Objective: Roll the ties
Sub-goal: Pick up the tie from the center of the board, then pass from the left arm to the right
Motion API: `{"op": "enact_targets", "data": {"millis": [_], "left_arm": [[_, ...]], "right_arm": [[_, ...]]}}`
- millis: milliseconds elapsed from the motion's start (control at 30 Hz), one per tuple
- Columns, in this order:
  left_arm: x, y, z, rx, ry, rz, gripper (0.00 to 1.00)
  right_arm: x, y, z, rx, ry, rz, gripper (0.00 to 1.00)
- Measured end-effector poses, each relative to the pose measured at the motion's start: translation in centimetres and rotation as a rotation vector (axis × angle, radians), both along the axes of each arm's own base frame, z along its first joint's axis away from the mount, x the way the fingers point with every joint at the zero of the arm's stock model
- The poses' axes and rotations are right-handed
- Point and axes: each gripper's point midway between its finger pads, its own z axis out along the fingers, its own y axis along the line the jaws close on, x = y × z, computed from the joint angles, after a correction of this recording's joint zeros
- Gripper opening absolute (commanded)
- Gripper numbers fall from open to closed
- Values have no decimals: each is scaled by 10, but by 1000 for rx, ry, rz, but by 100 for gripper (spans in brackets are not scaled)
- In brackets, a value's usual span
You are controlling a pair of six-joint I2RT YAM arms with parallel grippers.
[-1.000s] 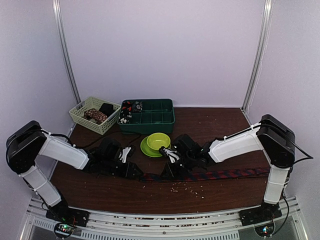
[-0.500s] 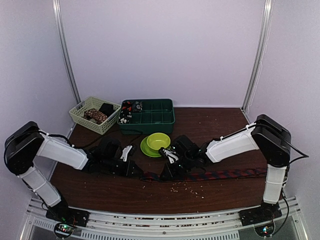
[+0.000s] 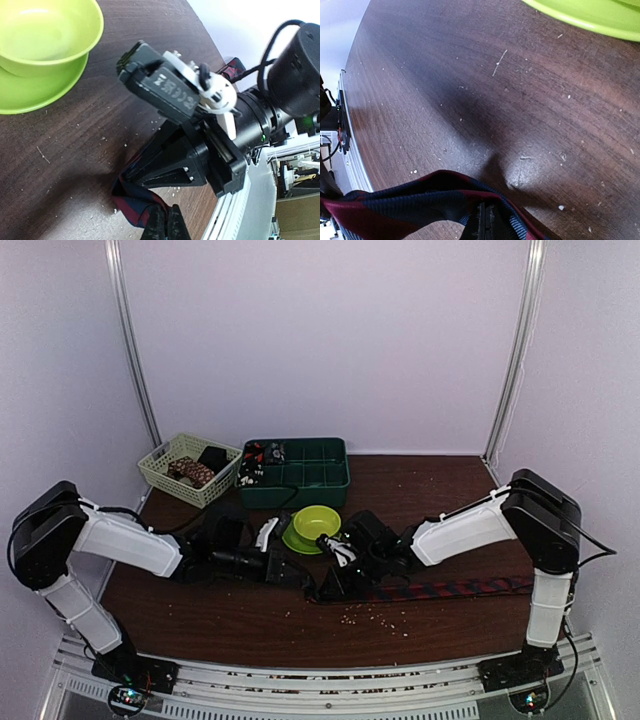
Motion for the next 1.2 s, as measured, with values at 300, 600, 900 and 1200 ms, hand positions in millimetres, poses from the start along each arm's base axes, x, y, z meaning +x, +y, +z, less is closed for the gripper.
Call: {"op": "enact_targets", "data": {"millis": [300,600,900,1200], "left_arm": [[8,-7,5,-13,7,20,0],[9,-38,8,2,-9,-18,0],[13,-67,-30,26,57,-35,15],[16,-76,-44,-21,119,-14,33]], "right_arm": [[10,-29,40,38,-36,-60,13],[23,-76,63,130,-5,-175,39],[12,-88,47,168,99,-205,48],[11,-82,44,208,143,-209,46]]}}
